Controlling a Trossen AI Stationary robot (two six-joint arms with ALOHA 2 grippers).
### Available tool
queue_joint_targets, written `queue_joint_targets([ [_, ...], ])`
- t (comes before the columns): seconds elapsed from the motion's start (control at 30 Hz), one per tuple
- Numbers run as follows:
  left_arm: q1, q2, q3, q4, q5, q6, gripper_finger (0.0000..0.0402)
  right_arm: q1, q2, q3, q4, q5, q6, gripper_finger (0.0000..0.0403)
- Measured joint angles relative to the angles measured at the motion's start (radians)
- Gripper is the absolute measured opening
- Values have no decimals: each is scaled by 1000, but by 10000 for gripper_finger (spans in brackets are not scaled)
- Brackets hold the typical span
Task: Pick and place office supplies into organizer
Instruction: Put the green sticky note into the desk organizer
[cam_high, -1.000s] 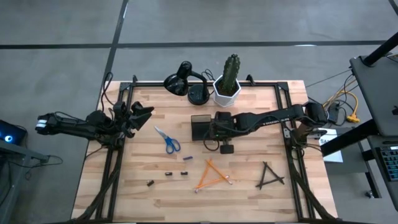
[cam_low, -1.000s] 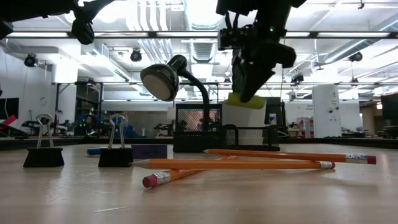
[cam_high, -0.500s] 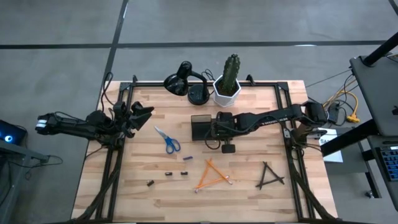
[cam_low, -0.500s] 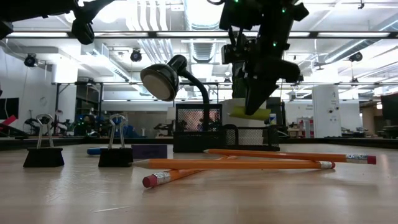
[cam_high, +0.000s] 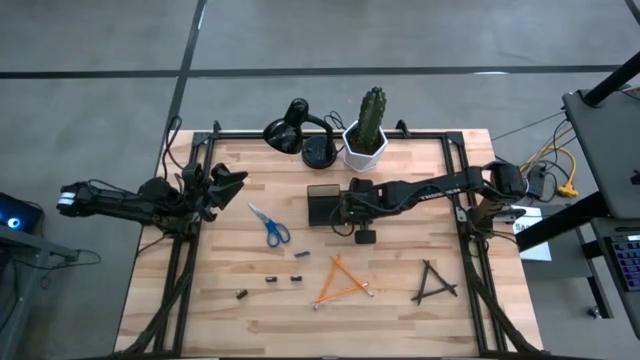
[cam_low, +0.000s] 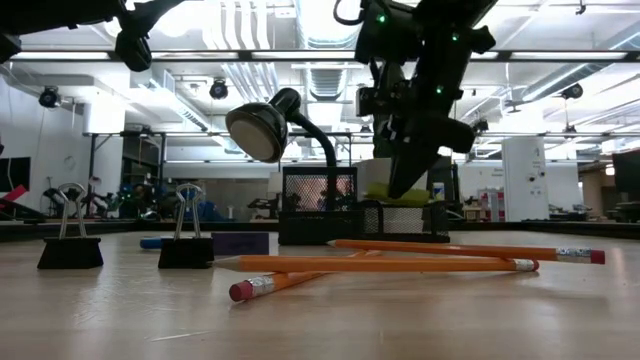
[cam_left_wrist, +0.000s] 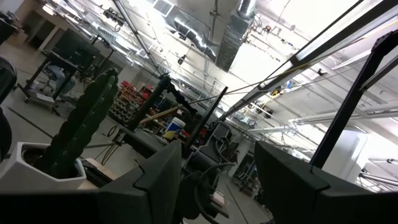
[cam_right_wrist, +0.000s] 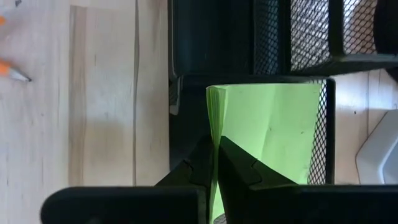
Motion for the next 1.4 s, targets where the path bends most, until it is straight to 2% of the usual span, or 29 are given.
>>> queue_joint_targets([
  [0.5,0,0,0,0,0,0,187,-31,0,-41,60,-28,-6,8],
  [0.7,0,0,0,0,0,1,187,-43,17,-41,63,-74,-17,9],
  [1.4,0,8,0,0,-4,1,187,-49,83,-42,73,-79,-22,8],
])
